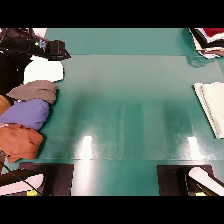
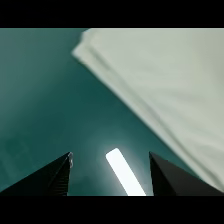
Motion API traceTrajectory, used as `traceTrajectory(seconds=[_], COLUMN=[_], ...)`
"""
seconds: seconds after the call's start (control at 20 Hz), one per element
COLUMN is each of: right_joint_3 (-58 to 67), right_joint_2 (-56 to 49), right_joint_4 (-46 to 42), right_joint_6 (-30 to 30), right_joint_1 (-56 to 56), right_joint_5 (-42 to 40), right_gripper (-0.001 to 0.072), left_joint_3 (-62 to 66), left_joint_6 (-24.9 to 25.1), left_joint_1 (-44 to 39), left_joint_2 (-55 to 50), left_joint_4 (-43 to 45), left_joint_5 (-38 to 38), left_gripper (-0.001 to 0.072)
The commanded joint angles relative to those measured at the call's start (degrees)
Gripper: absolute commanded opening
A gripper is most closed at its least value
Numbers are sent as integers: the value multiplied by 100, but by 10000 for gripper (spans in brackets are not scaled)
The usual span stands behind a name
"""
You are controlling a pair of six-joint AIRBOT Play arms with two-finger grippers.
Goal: Fold the shirts.
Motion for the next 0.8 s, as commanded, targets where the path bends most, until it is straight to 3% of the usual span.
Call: traceTrajectory(seconds=[0.0, 0.1, 0.15, 0.2, 0.25, 0.3, 0.75], right_joint_3=[-52, -50, -50, -48, -48, -48, -48], right_joint_2=[13, -105, -170, -240, -310, -365, -564], right_joint_4=[525, 529, 527, 525, 527, 525, 540], right_joint_6=[-4, -4, -4, -9, -52, -164, -208], right_joint_1=[1716, 2662, 3058, 3432, 3751, 4022, 4553], right_joint_5=[96, 72, 63, 66, 72, 70, 76], right_gripper=[550, 534, 382, 187, 61, 16, 15], left_joint_3=[2, 2, 2, 2, 2, 2, 2], left_joint_6=[0, -7, -4, -4, -2, -2, -2], left_joint_1=[-2, -4, -2, -2, -2, -2, -2], left_joint_2=[0, 0, 0, 0, 0, 0, 0], left_joint_4=[2, -2, -2, 0, -2, -2, -2], left_joint_5=[15, 31, 46, 83, 131, 186, 317], left_gripper=[27, 27, 27, 28, 27, 27, 27])
